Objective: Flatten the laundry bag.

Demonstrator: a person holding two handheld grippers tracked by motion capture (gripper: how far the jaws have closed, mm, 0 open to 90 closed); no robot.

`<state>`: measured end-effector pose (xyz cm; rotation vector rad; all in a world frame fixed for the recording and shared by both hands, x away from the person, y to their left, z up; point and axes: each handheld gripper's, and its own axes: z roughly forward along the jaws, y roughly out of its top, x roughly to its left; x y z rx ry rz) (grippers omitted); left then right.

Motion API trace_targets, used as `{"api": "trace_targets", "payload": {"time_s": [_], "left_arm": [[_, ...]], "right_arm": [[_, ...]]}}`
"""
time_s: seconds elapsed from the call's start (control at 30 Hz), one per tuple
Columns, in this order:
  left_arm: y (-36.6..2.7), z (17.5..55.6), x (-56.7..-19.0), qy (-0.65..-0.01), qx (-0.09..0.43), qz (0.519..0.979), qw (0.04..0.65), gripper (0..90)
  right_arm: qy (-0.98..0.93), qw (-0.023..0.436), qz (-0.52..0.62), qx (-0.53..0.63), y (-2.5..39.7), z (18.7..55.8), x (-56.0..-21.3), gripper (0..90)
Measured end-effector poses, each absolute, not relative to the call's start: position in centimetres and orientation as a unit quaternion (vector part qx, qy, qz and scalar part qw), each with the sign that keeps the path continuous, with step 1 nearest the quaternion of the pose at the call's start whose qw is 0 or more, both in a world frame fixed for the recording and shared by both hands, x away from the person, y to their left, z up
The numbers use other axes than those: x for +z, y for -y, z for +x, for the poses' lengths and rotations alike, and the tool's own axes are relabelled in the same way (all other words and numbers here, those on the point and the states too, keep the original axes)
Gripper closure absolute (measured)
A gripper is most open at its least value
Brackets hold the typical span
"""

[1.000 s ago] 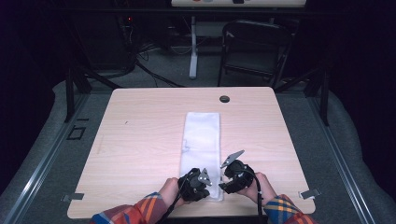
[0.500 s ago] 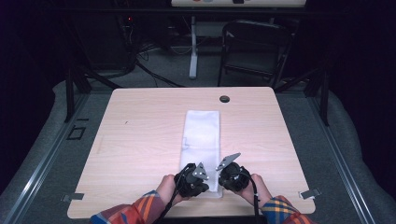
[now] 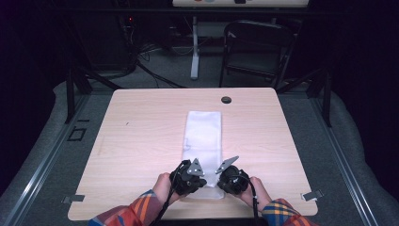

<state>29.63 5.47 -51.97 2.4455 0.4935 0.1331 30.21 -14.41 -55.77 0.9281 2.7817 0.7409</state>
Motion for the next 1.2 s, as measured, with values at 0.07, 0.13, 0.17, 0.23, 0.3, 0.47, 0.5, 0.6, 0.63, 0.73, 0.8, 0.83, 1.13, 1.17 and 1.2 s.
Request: {"api": "trace_targets", "payload": {"time_s": [0.07, 0.13, 0.17, 0.23, 0.3, 0.47, 0.5, 0.6, 0.63, 0.73, 0.8, 0.83, 1.13, 1.17, 1.2], "left_arm": [[-5.8, 29.8, -51.8, -0.192, 0.055, 0.927, 0.317, 89.6], [-6.2, 29.9, -51.6, -0.197, 0.06, 0.926, 0.317, 89.6], [-6.3, 29.9, -51.6, -0.198, 0.063, 0.925, 0.317, 89.7], [-6.7, 30.0, -51.4, -0.201, 0.071, 0.925, 0.315, 89.9], [-7.1, 30.1, -51.3, -0.205, 0.074, 0.924, 0.314, 90.0], [-8.1, 30.4, -51.0, -0.216, 0.087, 0.921, 0.313, 90.0], [-8.3, 30.4, -51.0, -0.218, 0.088, 0.92, 0.312, 90.0], [-9.0, 30.4, -50.9, -0.225, 0.096, 0.919, 0.309, 90.0], [-9.2, 30.4, -50.9, -0.23, 0.097, 0.917, 0.31, 90.0], [-10.1, 30.4, -50.9, -0.241, 0.104, 0.914, 0.31, 90.0], [-10.7, 30.5, -50.8, -0.246, 0.11, 0.913, 0.307, 90.0], [-10.9, 30.5, -50.8, -0.251, 0.11, 0.912, 0.305, 90.0], [-13.3, 30.3, -51.0, -0.282, 0.131, 0.907, 0.286, 90.0], [-13.5, 30.3, -51.0, -0.285, 0.131, 0.906, 0.284, 90.0], [-13.8, 30.2, -51.1, -0.286, 0.132, 0.907, 0.281, 90.0]], "right_arm": [[-0.918, 0.061, 0.307, 0.244, 14.4, 30.2, -55.8, 90.0], [-0.922, 0.062, 0.304, 0.232, 14.4, 30.3, -55.6, 90.0], [-0.922, 0.063, 0.304, 0.231, 14.4, 30.3, -55.6, 90.0], [-0.923, 0.06, 0.306, 0.226, 14.5, 30.3, -55.5, 90.0], [-0.921, 0.061, 0.309, 0.229, 14.5, 30.3, -55.6, 90.0], [-0.922, 0.066, 0.311, 0.224, 14.5, 30.3, -55.6, 90.0], [-0.92, 0.065, 0.313, 0.226, 14.5, 30.3, -55.6, 90.0], [-0.923, 0.067, 0.311, 0.219, 14.6, 30.4, -55.5, 90.0], [-0.921, 0.068, 0.314, 0.22, 14.6, 30.3, -55.5, 90.0], [-0.921, 0.069, 0.314, 0.219, 14.6, 30.3, -55.5, 90.0], [-0.921, 0.069, 0.314, 0.219, 14.6, 30.3, -55.5, 90.0], [-0.921, 0.069, 0.314, 0.219, 14.6, 30.3, -55.5, 90.0], [-0.921, 0.069, 0.315, 0.218, 14.6, 30.4, -55.5, 90.0], [-0.921, 0.069, 0.315, 0.217, 14.6, 30.4, -55.5, 90.0], [-0.921, 0.069, 0.316, 0.217, 14.6, 30.4, -55.5, 90.0]]}}
